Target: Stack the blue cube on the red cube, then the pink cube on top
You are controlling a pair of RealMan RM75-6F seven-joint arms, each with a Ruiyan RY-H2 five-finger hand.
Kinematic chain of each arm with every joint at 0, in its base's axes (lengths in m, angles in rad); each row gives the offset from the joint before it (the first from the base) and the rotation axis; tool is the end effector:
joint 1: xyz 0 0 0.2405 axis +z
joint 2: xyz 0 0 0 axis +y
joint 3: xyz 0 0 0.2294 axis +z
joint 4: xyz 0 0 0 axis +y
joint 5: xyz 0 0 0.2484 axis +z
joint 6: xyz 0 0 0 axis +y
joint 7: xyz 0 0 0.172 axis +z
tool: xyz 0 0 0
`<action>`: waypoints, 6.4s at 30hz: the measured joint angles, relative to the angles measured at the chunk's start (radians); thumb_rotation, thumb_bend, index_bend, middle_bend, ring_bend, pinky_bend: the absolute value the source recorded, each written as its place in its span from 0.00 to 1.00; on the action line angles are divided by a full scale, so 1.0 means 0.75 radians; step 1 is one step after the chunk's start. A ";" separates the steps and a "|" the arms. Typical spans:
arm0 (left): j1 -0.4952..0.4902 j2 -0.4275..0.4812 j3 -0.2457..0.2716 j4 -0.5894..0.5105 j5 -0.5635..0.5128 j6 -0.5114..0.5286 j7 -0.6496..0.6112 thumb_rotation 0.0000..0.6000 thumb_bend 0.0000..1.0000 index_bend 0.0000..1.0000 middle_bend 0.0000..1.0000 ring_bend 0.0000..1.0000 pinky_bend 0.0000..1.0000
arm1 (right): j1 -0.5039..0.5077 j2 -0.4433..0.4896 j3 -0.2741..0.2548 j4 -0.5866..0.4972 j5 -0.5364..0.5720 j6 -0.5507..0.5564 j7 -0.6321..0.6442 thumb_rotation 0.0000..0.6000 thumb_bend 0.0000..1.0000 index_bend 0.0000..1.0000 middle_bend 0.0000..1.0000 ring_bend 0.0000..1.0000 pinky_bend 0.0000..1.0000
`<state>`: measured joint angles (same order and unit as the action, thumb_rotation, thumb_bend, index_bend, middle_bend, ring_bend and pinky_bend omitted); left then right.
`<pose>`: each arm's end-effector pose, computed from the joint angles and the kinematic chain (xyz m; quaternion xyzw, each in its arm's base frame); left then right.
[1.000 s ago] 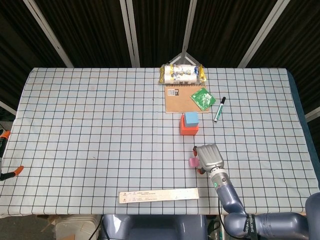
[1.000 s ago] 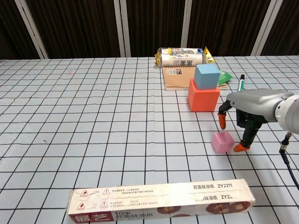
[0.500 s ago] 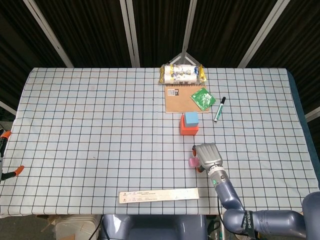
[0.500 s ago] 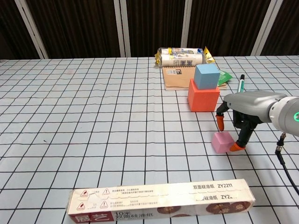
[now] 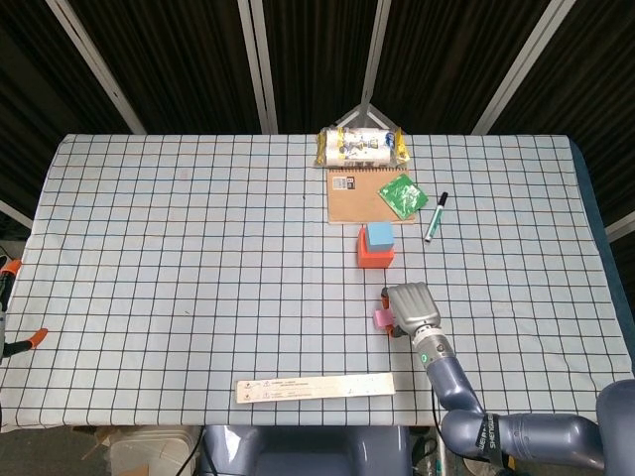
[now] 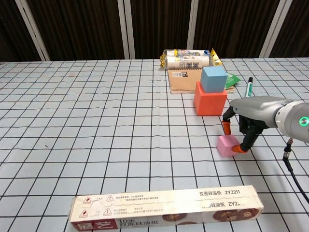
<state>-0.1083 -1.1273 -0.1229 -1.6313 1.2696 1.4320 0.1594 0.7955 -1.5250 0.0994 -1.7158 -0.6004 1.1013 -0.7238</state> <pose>-0.3232 0.2314 0.1252 -0.5478 -0.3953 -0.3238 0.6624 -0.1398 -0.3143 -0.0759 0.7318 -0.4469 0.2262 0.4622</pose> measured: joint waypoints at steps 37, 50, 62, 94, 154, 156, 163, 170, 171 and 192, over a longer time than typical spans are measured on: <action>0.009 0.032 0.009 0.009 0.032 -0.003 -0.100 1.00 0.16 0.03 0.00 0.00 0.00 | 0.352 0.415 0.392 -0.263 0.829 0.298 -0.559 1.00 0.46 0.57 1.00 1.00 1.00; 0.005 0.037 -0.009 0.022 -0.009 -0.023 -0.117 1.00 0.16 0.03 0.00 0.00 0.00 | 0.618 0.287 0.536 -0.021 1.082 0.307 -0.732 1.00 0.46 0.57 1.00 1.00 1.00; 0.000 0.033 -0.013 0.018 -0.025 -0.028 -0.098 1.00 0.16 0.03 0.00 0.00 0.00 | 0.659 0.198 0.526 0.047 1.056 0.204 -0.698 1.00 0.46 0.57 1.00 1.00 1.00; 0.004 0.014 -0.028 0.008 -0.063 -0.002 -0.037 1.00 0.16 0.03 0.00 0.00 0.00 | 0.651 0.238 0.439 0.185 1.006 -0.093 -0.578 1.00 0.46 0.57 1.00 1.00 1.00; -0.004 -0.003 -0.035 0.012 -0.086 -0.006 0.006 1.00 0.17 0.03 0.00 0.00 0.00 | 0.695 0.282 0.233 0.296 1.010 -0.287 -0.386 1.00 0.46 0.57 1.00 1.00 1.00; -0.003 -0.003 -0.035 0.011 -0.086 -0.004 0.005 1.00 0.17 0.03 0.00 0.00 0.00 | 0.697 0.282 0.229 0.297 1.011 -0.288 -0.382 1.00 0.46 0.57 1.00 1.00 1.00; -0.003 -0.001 -0.033 0.010 -0.081 -0.005 0.002 1.00 0.17 0.03 0.00 0.00 0.00 | 0.706 0.293 0.212 0.288 1.020 -0.288 -0.384 1.00 0.46 0.49 1.00 1.00 1.00; -0.001 -0.001 -0.033 0.012 -0.080 -0.003 -0.002 1.00 0.17 0.03 0.00 0.00 0.00 | 0.719 0.304 0.200 0.277 1.040 -0.286 -0.388 1.00 0.46 0.45 1.00 1.00 1.00; -0.001 -0.001 -0.033 0.012 -0.079 -0.002 -0.003 1.00 0.17 0.03 0.00 0.00 0.00 | 0.720 0.304 0.198 0.277 1.040 -0.286 -0.387 1.00 0.46 0.45 1.00 1.00 1.00; -0.002 -0.001 -0.033 0.011 -0.082 -0.005 0.001 1.00 0.17 0.03 0.00 0.00 0.00 | 0.736 0.317 0.163 0.264 1.066 -0.306 -0.389 1.00 0.46 0.36 1.00 1.00 1.00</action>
<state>-0.1099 -1.1279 -0.1478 -1.6232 1.2078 1.4286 0.1601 1.3477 -1.2871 0.2220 -1.5181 0.1989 0.8715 -1.0152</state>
